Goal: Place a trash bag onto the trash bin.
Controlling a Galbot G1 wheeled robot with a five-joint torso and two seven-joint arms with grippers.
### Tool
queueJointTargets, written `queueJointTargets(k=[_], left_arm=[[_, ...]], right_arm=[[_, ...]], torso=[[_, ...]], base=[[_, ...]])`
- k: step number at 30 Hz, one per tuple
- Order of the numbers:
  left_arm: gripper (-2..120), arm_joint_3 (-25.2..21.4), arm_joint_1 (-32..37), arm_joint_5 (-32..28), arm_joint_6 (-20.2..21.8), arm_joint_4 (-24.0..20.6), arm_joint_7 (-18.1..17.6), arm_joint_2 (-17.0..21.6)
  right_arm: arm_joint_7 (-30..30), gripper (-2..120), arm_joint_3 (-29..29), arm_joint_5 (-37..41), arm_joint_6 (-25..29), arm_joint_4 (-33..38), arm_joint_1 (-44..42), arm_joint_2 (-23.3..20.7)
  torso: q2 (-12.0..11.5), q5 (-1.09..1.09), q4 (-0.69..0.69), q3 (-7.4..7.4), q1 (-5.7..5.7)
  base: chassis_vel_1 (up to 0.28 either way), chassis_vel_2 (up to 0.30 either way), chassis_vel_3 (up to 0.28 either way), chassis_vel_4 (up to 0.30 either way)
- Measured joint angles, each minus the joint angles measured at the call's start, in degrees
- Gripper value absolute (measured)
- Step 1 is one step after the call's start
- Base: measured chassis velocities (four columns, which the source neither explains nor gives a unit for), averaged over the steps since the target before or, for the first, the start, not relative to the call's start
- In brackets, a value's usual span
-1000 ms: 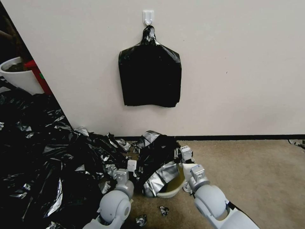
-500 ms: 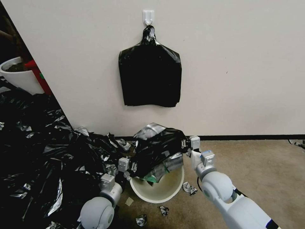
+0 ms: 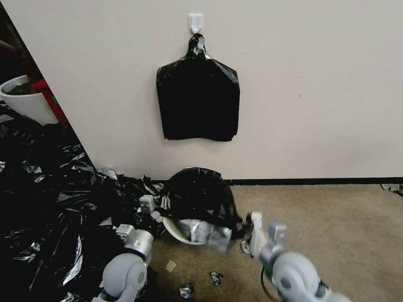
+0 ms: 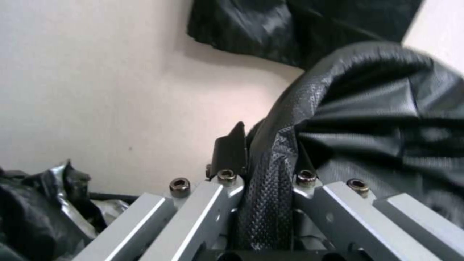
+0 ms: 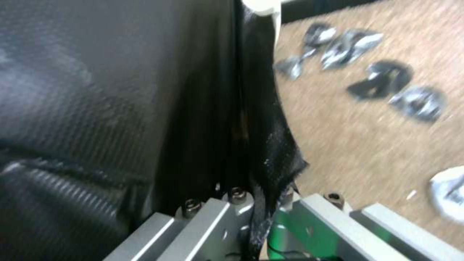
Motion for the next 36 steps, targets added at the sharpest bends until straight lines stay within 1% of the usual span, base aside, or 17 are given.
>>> queueJointTargets(k=[2,4,5,7,9,11,15,16,19,20,24,25,28,29,30,32,36], left_arm=[[6,-0.5,0.0,-1.1,1.0,-0.8,-0.7,-0.1],[6,-1.3,0.4,-1.9,1.7,-2.1,-1.2,-0.2],[5,-1.4,0.7,-1.9,2.0,-2.4,-1.2,-0.2],[3,-1.5,1.0,-2.0,2.3,-2.4,-1.2,-0.2],[2,-1.8,1.3,-1.9,2.5,-2.6,-1.3,-0.2],[2,-1.7,1.3,-1.9,2.6,-2.6,-1.4,-0.3],[2,-1.4,0.6,-3.1,4.0,-3.0,-4.3,-0.9],[2,-1.4,0.6,-3.1,4.0,-3.0,-4.3,-0.9],[2,-1.3,-0.2,-5.3,6.7,-4.0,-8.6,-1.3],[2,-1.3,-0.2,-5.3,6.7,-4.0,-8.6,-1.3],[2,-1.2,-0.7,-10.1,12.2,-6.9,-14.7,-1.6],[2,-1.2,-0.7,-10.1,12.2,-6.9,-14.7,-1.6],[2,-1.5,-0.6,-13.8,15.6,-9.2,-18.5,-1.7],[2,-1.7,-0.5,-15.0,16.4,-10.0,-19.3,-1.8],[2,-1.7,-0.5,-15.0,16.4,-10.0,-19.3,-1.8],[2,-2.2,0.1,-16.7,17.6,-11.5,-20.2,-1.8],[2,-3.0,1.5,-19.0,18.9,-13.8,-21.0,-1.9]], right_arm=[[0.6,0,-0.8,-0.8,-0.7,0.1,-0.2,0.6],[0.8,10,-1.3,-3.8,-0.8,-1.0,0.3,1.6],[0.8,14,-1.3,-6.1,0.1,-1.4,0.6,1.8],[0.8,18,-1.4,-8.4,1.2,-1.5,0.6,1.7],[0.6,29,-1.3,-12.3,2.8,-0.4,0.4,0.7],[0.6,33,-1.3,-14.1,3.5,0.5,0.0,0.2],[0.3,50,-2.2,-28.4,10.0,3.1,-3.5,-2.0],[0.3,50,-2.2,-28.4,10.0,3.1,-3.5,-2.0],[-2.7,65,-2.5,-43.8,18.1,3.1,-6.3,-3.1],[-2.7,65,-2.5,-43.8,18.1,3.1,-6.3,-3.1],[-9.1,83,-2.0,-58.6,27.2,0.5,-7.6,-3.6],[-9.1,83,-2.0,-58.6,27.2,0.5,-7.6,-3.6],[-14.5,96,-1.1,-67.5,35.2,-3.4,-6.6,-3.0],[-15.6,98,-0.9,-69.9,37.8,-4.8,-6.0,-2.6],[-15.6,98,-0.9,-69.9,37.8,-4.8,-6.0,-2.6],[-16.6,100,-0.5,-73.8,40.9,-6.8,-4.9,-1.9],[-15.6,99,-0.2,-79.8,42.9,-9.0,-2.7,-0.6]], torso=[[0.0,0.01,0.0,0.0,0.0],[0.0,0.06,0.0,-0.01,-0.01],[0.0,0.03,0.03,-0.01,-0.01],[0.0,-0.02,-0.01,0.01,0.0],[0.0,0.04,0.03,0.0,0.0],[0.0,0.0,0.02,0.0,0.0],[0.0,0.01,0.01,0.0,0.0],[0.0,0.01,0.01,0.0,0.0],[0.0,0.01,0.0,0.0,0.0],[0.0,0.01,0.0,0.0,0.0],[0.0,0.02,0.01,0.0,0.0],[0.0,0.02,0.01,0.0,0.0],[0.0,0.02,0.01,0.0,0.0],[0.0,0.02,0.01,0.0,0.0],[0.0,0.02,0.01,0.0,0.0],[0.0,0.02,0.01,0.0,0.0],[0.0,0.02,0.01,0.0,0.0]], base=[[0.0,0.0,0.0,0.0],[0.0,0.0,0.0,0.0],[0.0,0.0,0.0,0.0],[0.0,0.0,0.0,0.0],[0.0,0.0,0.0,0.0],[0.0,0.0,0.0,0.0],[0.0,0.0,0.0,0.0],[0.0,0.0,0.0,0.0],[0.0,0.0,0.0,0.0],[0.0,0.0,0.0,0.0],[0.0,0.0,0.0,0.0],[0.0,0.0,0.0,0.0],[0.0,0.0,0.0,0.0],[0.0,0.0,0.0,0.0],[0.0,0.0,0.0,0.0],[0.0,0.0,0.0,0.0],[0.0,0.0,0.0,0.0]])
